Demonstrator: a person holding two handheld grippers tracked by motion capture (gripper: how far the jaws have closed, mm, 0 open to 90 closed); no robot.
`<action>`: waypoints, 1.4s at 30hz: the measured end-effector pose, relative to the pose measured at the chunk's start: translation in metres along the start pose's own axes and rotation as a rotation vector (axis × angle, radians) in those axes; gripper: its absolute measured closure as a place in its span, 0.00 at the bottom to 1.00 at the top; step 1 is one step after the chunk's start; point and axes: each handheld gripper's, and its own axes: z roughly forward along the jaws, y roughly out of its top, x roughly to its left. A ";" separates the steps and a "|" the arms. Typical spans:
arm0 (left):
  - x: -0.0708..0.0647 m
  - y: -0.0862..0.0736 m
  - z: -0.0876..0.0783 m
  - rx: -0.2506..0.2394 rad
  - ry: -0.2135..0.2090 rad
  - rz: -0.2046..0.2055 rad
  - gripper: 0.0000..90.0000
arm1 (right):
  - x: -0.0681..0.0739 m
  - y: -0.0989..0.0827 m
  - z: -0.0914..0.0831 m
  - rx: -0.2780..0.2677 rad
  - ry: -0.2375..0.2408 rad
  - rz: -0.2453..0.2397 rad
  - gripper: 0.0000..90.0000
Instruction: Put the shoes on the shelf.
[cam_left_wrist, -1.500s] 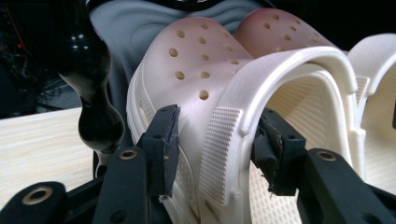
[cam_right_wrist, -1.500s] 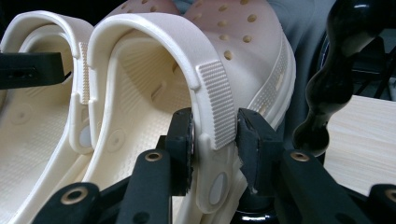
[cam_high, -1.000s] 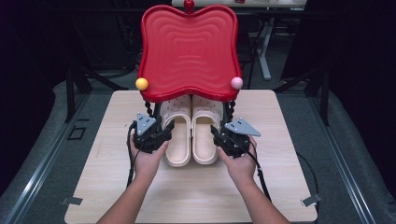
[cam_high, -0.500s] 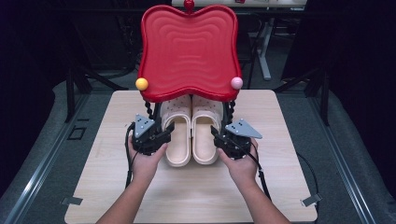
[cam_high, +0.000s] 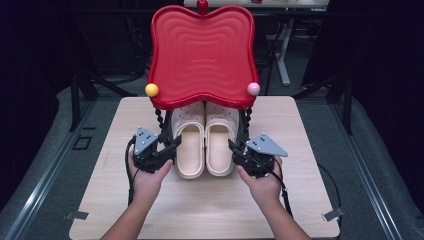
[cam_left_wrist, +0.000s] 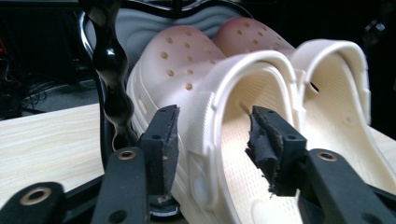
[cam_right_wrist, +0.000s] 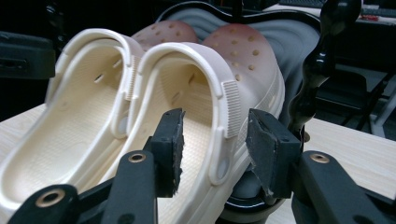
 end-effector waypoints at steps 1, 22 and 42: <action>-0.002 -0.002 -0.004 -0.005 0.001 0.011 0.61 | 0.002 -0.001 -0.005 -0.006 0.006 -0.006 0.62; -0.012 -0.041 -0.040 0.037 -0.062 0.047 0.58 | 0.014 -0.033 -0.039 0.078 0.098 -0.068 0.57; -0.018 -0.081 -0.045 0.106 -0.099 0.093 0.59 | 0.026 -0.071 -0.047 0.140 0.141 -0.076 0.67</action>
